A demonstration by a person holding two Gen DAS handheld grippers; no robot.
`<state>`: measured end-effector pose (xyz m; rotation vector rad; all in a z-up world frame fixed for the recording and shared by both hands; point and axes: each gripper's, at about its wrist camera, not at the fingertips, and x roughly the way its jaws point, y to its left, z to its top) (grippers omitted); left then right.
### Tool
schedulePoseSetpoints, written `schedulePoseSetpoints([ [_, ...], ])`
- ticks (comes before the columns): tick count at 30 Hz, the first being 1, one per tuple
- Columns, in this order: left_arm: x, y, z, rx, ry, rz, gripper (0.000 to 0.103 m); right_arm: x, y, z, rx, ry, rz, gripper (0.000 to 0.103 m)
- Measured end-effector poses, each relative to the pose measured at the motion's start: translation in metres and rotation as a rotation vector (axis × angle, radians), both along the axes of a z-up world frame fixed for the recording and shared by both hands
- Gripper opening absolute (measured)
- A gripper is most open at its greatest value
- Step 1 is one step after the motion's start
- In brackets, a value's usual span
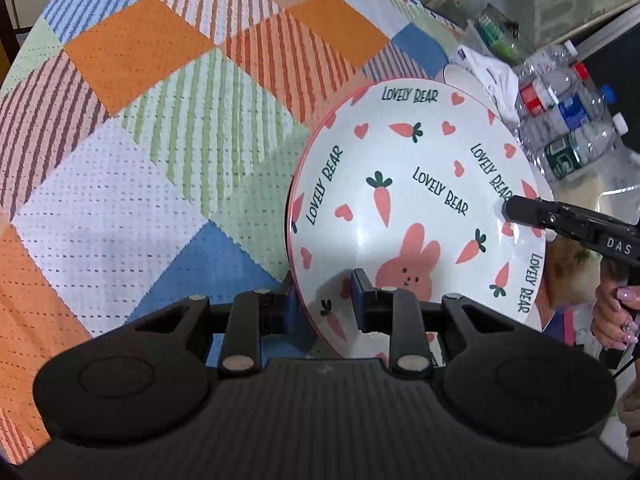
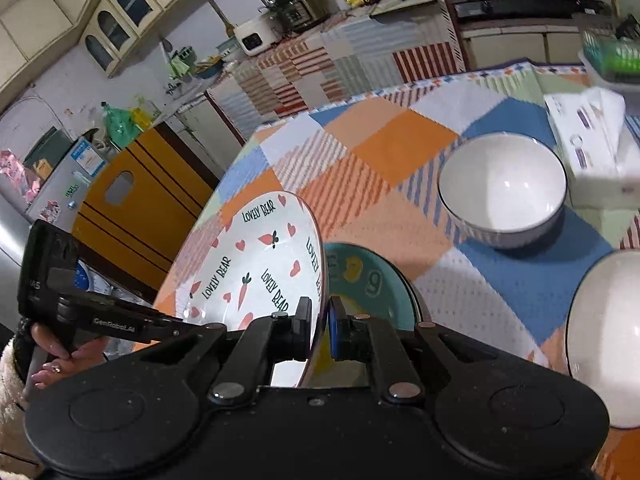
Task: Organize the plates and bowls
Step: 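Lift the bunny plate and carry it over the egg plate, then lower the bunny plate onto the egg plate and open both grippers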
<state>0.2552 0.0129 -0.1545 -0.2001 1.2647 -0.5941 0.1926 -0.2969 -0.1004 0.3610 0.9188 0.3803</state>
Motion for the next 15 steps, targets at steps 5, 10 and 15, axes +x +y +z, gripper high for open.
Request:
schedulePoseSetpoints([
  [5, -0.002, -0.007, -0.004, 0.027, 0.000, -0.016, 0.025, -0.004, -0.002, -0.010, -0.015, 0.023, -0.017, 0.013],
  [10, 0.004, -0.008, -0.006, 0.042, -0.004, -0.013, 0.025, -0.005, -0.001, -0.019, -0.030, 0.057, -0.023, 0.013],
  [15, 0.009, -0.012, -0.004, 0.066, -0.040, -0.045, 0.025, -0.008, 0.003, -0.022, -0.062, 0.085, -0.012, 0.013],
])
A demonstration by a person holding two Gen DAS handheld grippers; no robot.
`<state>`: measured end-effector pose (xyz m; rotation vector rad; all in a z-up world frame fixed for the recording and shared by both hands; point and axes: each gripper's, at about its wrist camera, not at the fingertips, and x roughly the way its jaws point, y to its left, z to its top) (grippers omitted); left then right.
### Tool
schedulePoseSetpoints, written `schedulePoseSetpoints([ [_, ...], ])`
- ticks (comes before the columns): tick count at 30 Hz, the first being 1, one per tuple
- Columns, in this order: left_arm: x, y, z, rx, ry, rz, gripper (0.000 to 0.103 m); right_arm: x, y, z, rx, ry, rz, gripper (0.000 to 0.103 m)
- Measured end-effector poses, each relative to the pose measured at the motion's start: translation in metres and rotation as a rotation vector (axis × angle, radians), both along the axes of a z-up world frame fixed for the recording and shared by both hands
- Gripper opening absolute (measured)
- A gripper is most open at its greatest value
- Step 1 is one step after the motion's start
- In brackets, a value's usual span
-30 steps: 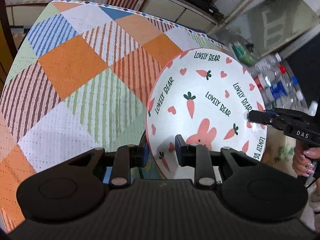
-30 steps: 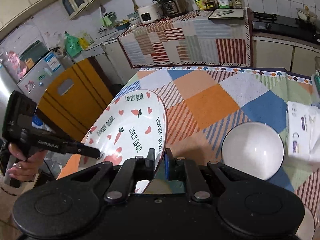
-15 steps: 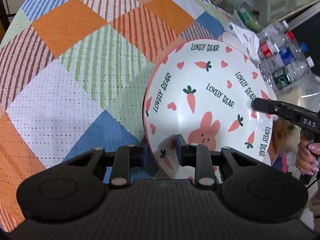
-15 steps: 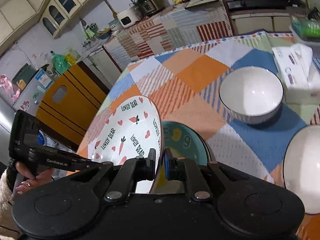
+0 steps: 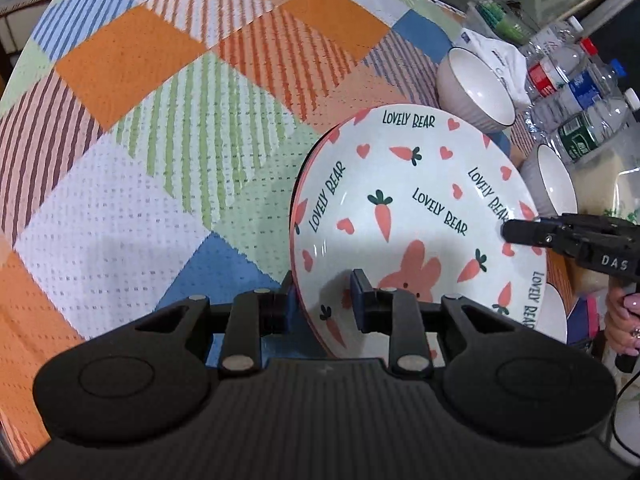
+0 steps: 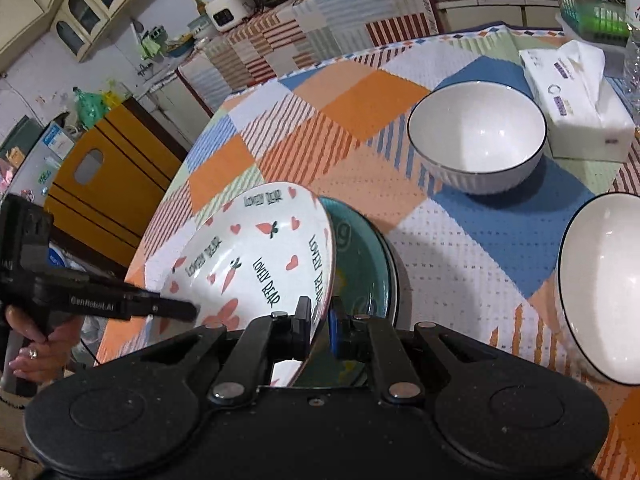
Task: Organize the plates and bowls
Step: 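Lower the bunny plate onto the egg plate and open both grippers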
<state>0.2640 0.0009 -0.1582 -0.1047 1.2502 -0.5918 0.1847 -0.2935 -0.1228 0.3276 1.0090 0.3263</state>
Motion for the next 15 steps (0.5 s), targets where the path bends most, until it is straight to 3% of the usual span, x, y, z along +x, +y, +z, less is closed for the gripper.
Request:
schedulePoseSetpoints([
  [6, -0.0034, -0.0060, 0.0029, 0.031, -0.040, -0.010, 0.025, -0.0046, -0.0018, -0.0026, 0.006, 0.009, -0.024, 0.013],
  [15, -0.0019, -0.0060, -0.0036, 0.032, -0.022, 0.005, 0.025, 0.0008, -0.0012, -0.0065, 0.008, 0.033, -0.041, 0.013],
])
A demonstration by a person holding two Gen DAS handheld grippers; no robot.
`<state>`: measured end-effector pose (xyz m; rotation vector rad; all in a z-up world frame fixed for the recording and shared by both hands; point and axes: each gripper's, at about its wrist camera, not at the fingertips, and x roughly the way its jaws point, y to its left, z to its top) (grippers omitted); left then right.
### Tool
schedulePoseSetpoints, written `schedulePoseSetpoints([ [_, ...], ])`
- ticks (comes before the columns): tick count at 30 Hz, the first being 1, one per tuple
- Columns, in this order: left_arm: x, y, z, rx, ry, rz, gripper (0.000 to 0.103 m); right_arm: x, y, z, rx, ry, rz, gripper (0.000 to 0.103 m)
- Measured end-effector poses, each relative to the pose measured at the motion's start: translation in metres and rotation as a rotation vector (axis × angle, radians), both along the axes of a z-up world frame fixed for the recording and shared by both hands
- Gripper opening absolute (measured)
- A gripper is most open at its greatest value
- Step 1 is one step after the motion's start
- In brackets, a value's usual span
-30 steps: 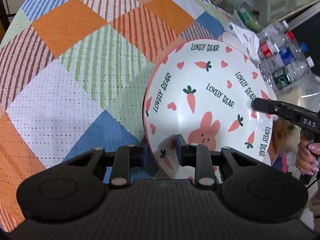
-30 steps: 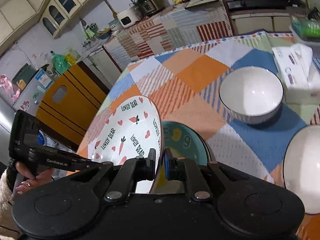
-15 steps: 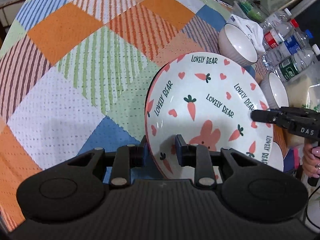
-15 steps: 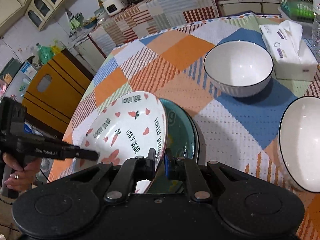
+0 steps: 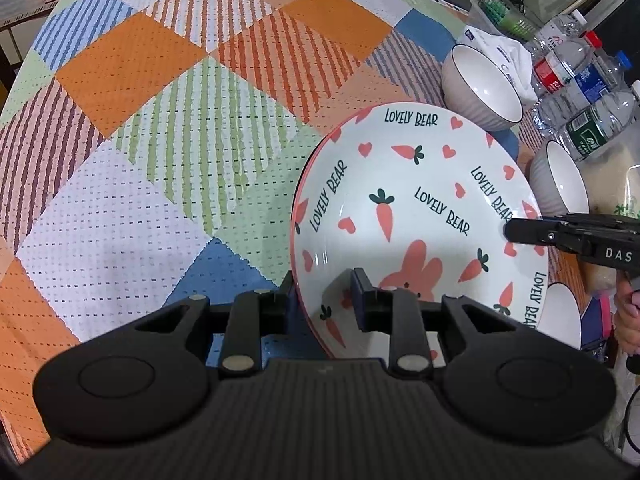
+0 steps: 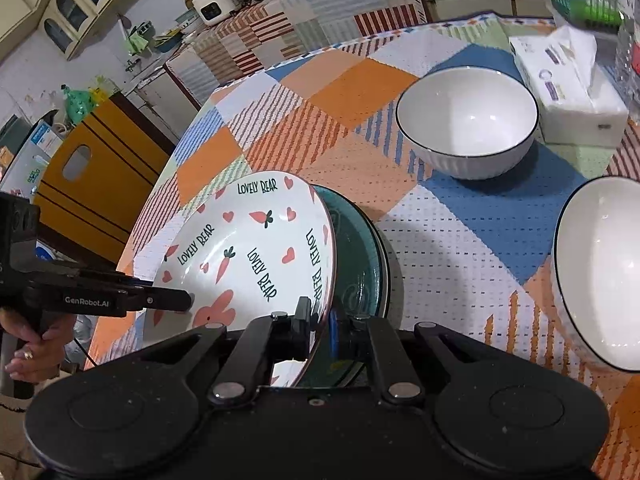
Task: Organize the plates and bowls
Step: 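Lower the bunny plate onto the egg plate and open both grippers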
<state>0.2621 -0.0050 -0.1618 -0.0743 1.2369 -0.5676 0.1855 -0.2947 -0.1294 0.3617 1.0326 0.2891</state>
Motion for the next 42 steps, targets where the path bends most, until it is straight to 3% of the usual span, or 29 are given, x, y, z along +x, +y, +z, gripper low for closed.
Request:
schedulePoseSetpoints([
  [6, 0.001, -0.002, -0.002, 0.008, 0.000, 0.005, 0.025, 0.004, 0.002, -0.004, -0.012, 0.022, -0.019, 0.014],
  [13, 0.002, -0.007, -0.004, 0.026, -0.009, 0.003, 0.025, 0.007, 0.013, -0.003, -0.097, 0.074, -0.025, 0.017],
  [19, 0.004, -0.006, -0.004, 0.018, 0.008, 0.016, 0.025, 0.006, 0.039, 0.005, -0.278, 0.026, 0.027, 0.024],
  [24, -0.001, -0.009, -0.004, 0.037, -0.001, 0.029, 0.025, 0.004, 0.068, 0.007, -0.505, -0.012, 0.091, 0.033],
  [29, -0.010, -0.019, -0.001, 0.103, -0.038, 0.036, 0.025, 0.001, 0.082, -0.003, -0.657, -0.047, 0.134, 0.030],
  [31, -0.014, -0.021, 0.001, 0.121, -0.039, 0.040, 0.025, -0.002, 0.083, -0.004, -0.664, -0.062, 0.126, 0.030],
  [38, -0.036, -0.025, 0.021, 0.163, -0.023, -0.010, 0.025, -0.015, 0.056, 0.009, -0.483, -0.092, 0.042, 0.029],
  [42, -0.050, -0.024, 0.039, 0.127, -0.008, -0.014, 0.025, -0.029, 0.051, 0.024, -0.450, -0.152, 0.033, 0.029],
])
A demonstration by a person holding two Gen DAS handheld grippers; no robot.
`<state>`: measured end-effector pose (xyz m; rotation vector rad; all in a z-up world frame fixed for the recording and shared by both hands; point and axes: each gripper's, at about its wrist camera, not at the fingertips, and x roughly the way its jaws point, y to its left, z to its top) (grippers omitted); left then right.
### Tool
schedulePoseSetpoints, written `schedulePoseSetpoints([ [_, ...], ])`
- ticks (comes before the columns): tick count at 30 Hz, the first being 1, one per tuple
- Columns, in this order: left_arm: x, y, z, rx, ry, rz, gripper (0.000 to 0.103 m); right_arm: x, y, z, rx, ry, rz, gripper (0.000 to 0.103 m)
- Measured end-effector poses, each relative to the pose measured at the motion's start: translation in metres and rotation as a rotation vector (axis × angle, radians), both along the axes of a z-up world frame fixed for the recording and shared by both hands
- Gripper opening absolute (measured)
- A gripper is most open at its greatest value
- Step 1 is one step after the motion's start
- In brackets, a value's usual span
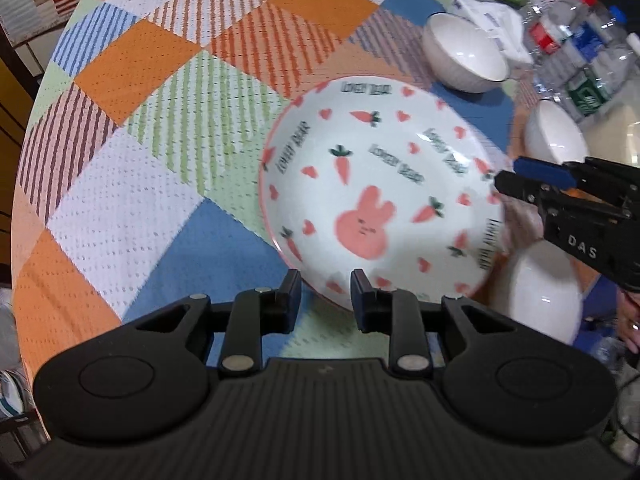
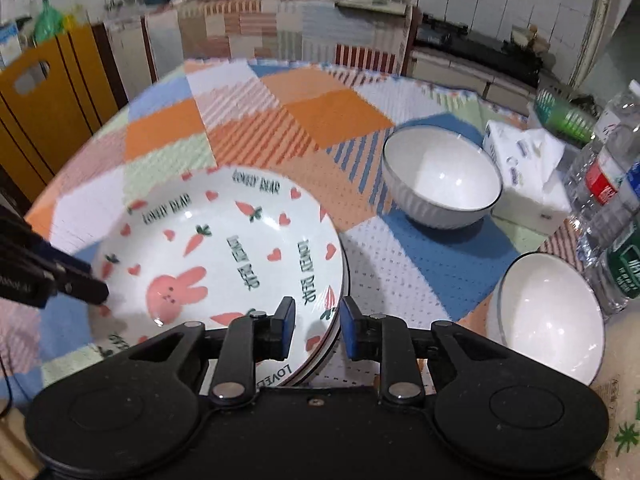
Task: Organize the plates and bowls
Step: 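Lower the bunny plate onto the egg plate and open both grippers, then move both grippers to a white black-rimmed bowl beside the plate stack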
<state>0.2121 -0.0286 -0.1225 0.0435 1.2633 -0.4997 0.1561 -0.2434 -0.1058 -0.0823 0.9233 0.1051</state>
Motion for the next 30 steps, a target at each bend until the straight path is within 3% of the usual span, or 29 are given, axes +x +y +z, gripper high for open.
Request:
schedulePoseSetpoints([
  [7, -0.024, 0.005, 0.030, -0.008, -0.004, 0.021, 0.034, -0.023, -0.016, 0.026, 0.071, -0.071, -0.026, 0.030],
  [10, -0.035, 0.003, 0.042, 0.024, -0.048, 0.013, 0.043, -0.033, -0.018, 0.039, 0.067, -0.101, -0.010, 0.034],
  [19, -0.068, -0.012, 0.069, 0.079, -0.115, 0.018, 0.054, -0.075, -0.029, 0.073, 0.101, -0.194, 0.037, 0.043],
  [24, -0.085, -0.026, 0.086, 0.087, -0.149, 0.048, 0.062, -0.101, -0.044, 0.083, 0.107, -0.232, 0.036, 0.057],
  [29, -0.098, -0.047, 0.100, 0.123, -0.175, 0.035, 0.067, -0.122, -0.062, 0.083, 0.119, -0.256, 0.013, 0.062],
  [30, -0.100, -0.052, 0.103, 0.129, -0.181, 0.030, 0.069, -0.125, -0.065, 0.082, 0.115, -0.259, 0.007, 0.067],
])
